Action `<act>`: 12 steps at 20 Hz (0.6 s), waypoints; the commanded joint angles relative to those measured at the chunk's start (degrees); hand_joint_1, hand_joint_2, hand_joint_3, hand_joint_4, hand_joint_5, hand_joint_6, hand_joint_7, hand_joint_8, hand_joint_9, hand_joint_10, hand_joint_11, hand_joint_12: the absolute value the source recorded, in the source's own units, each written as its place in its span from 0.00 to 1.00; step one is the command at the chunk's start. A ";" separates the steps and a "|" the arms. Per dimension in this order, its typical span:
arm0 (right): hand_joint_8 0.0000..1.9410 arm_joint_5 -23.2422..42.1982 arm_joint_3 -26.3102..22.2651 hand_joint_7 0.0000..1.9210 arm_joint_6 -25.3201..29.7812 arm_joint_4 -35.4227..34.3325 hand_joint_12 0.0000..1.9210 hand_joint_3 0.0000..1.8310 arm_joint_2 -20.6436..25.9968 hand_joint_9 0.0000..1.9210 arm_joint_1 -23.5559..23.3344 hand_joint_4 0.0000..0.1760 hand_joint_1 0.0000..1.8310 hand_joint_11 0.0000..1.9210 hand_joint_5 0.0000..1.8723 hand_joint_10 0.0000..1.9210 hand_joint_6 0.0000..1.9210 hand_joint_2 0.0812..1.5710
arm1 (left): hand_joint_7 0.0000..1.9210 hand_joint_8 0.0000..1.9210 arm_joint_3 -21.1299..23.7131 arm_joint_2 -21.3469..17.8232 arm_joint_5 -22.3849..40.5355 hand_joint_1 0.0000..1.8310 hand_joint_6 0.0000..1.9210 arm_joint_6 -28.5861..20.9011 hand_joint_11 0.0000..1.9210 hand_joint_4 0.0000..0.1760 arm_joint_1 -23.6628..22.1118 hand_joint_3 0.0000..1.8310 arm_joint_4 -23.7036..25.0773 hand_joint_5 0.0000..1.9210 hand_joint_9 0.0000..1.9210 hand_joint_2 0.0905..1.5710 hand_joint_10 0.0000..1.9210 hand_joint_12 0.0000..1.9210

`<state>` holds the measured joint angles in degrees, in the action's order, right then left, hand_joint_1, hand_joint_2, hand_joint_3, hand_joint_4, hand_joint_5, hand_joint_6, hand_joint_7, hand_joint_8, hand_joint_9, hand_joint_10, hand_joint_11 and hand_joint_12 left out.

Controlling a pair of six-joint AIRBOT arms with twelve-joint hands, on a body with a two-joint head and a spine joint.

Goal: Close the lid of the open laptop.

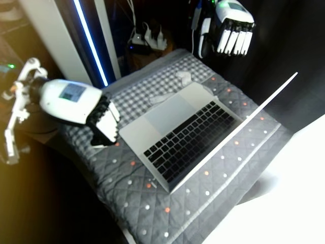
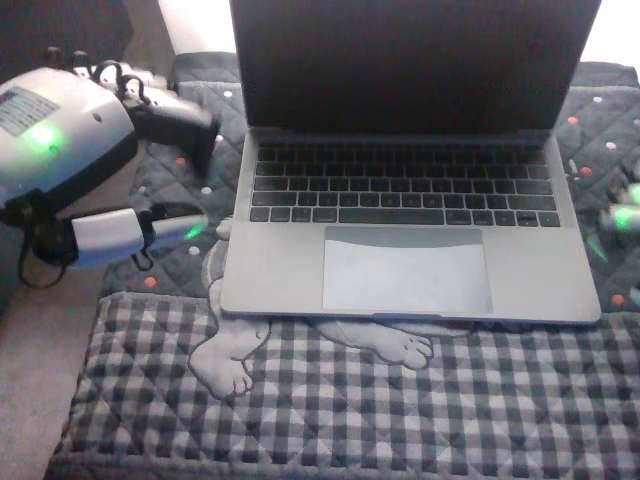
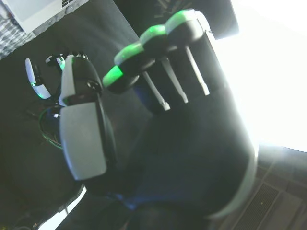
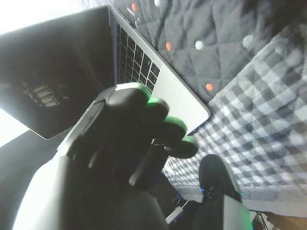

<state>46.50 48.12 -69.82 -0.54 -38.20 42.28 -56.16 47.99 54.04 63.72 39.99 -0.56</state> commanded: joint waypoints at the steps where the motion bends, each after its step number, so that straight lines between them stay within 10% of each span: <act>1: 0.27 6.74 0.11 0.06 -0.71 -0.87 0.85 0.06 0.88 0.00 -0.60 0.00 0.14 0.00 0.00 0.41 0.48 0.92 | 0.20 0.08 0.09 -0.31 6.89 0.46 0.26 0.03 0.00 0.02 -0.47 0.00 -0.54 0.10 0.06 0.81 0.39 0.77; 3: 0.24 6.63 0.00 0.06 -0.71 -0.99 0.86 0.03 0.83 0.00 -0.58 0.00 0.16 0.00 0.00 0.41 0.46 0.94 | 0.19 0.05 0.20 -0.31 6.67 0.43 0.21 0.03 0.00 0.15 -0.41 0.00 -0.48 0.08 0.03 0.81 0.38 0.71; 6: 0.15 6.58 -0.14 0.04 -0.71 -1.42 0.80 0.01 0.82 0.00 -0.56 0.00 0.07 0.00 0.00 0.30 0.29 0.95 | 0.08 0.00 0.58 -0.62 6.59 0.29 0.13 0.03 0.00 0.40 -0.06 0.01 -0.29 0.02 0.01 0.84 0.16 0.32; 8: 0.11 6.58 -0.14 0.04 -0.71 -1.66 0.76 0.00 0.82 0.00 -0.56 0.00 0.06 0.00 0.00 0.26 0.24 0.95 | 0.04 0.00 1.13 -0.70 5.87 0.19 0.07 0.03 0.00 0.17 0.27 0.00 0.50 0.03 0.00 0.85 0.07 0.39; 10: 0.08 6.56 -0.14 0.04 -0.71 -1.74 0.71 0.00 0.87 0.00 -0.55 0.00 0.05 0.00 0.00 0.21 0.19 0.94 | 0.01 0.00 1.71 -0.65 4.91 0.16 0.03 0.02 0.00 0.41 0.41 0.00 1.59 0.02 0.00 0.85 0.00 0.22; 12: 0.06 6.31 -0.12 0.04 -0.71 -1.85 0.70 0.00 0.91 0.00 -0.55 0.00 0.03 0.00 0.00 0.20 0.18 0.94 | 0.00 0.00 2.38 -0.44 3.04 0.10 0.01 0.00 0.00 0.39 0.39 0.00 3.42 0.01 0.00 0.87 0.00 0.04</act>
<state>46.39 47.92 -69.93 -1.72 -38.09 42.28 -53.84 47.72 50.72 63.72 40.88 3.51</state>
